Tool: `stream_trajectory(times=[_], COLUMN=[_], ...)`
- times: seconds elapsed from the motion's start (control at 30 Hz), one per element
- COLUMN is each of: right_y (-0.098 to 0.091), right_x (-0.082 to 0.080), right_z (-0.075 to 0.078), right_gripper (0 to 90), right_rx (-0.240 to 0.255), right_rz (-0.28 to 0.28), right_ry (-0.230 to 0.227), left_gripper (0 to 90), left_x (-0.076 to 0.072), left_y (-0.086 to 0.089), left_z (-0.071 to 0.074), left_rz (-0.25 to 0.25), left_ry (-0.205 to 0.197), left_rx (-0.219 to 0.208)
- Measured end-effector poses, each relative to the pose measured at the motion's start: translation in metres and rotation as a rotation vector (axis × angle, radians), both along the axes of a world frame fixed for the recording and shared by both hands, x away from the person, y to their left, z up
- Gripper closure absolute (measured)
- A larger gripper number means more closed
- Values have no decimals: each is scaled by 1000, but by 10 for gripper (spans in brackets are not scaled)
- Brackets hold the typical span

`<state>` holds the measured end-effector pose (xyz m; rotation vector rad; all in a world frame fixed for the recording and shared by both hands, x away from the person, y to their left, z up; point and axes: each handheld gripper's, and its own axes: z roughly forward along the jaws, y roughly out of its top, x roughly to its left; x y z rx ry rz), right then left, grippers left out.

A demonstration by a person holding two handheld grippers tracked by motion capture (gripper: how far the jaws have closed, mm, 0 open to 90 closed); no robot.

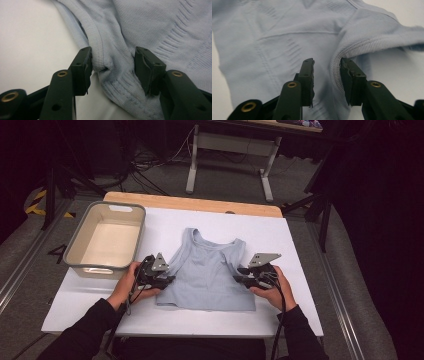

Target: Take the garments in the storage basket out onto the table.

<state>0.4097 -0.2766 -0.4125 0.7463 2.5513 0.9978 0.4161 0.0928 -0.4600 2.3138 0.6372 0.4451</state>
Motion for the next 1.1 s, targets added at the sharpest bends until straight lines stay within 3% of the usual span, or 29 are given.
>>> stream_trajectory(times=[0.17, 0.27, 0.47, 0.53, 0.63, 0.73, 0.8, 1.1], right_y=[-15, -33, -57, -63, -66, -63, -58, -24], right_x=[1, 0, -4, -3, 5, 14, 15, 2], right_z=[-2, -2, 1, 1, -9, -24, -29, -16], right_gripper=[572, 518, 519, 537, 546, 532, 527, 546], right_rx=[-5, 49, 118, 100, 12, -44, -27, -8], right_rz=[-43, -73, -116, -153, -196, -154, -105, -2], right_ry=[-7, -4, -12, -42, -73, -52, -35, -122], left_gripper=[495, 495, 495, 495, 495, 490, 488, 486], left_x=[0, 0, 0, 0, 0, 0, 0, -1], left_y=[0, 0, 0, 0, 0, 0, 0, 0], left_z=[0, 0, 0, 0, 0, 0, 0, -1], left_rz=[-2, 0, -8, -3, -5, -5, -3, 7], left_ry=[-1, 0, -11, 0, -5, -8, -9, -6], left_rx=[8, 8, 11, 6, -3, 2, 1, -5])
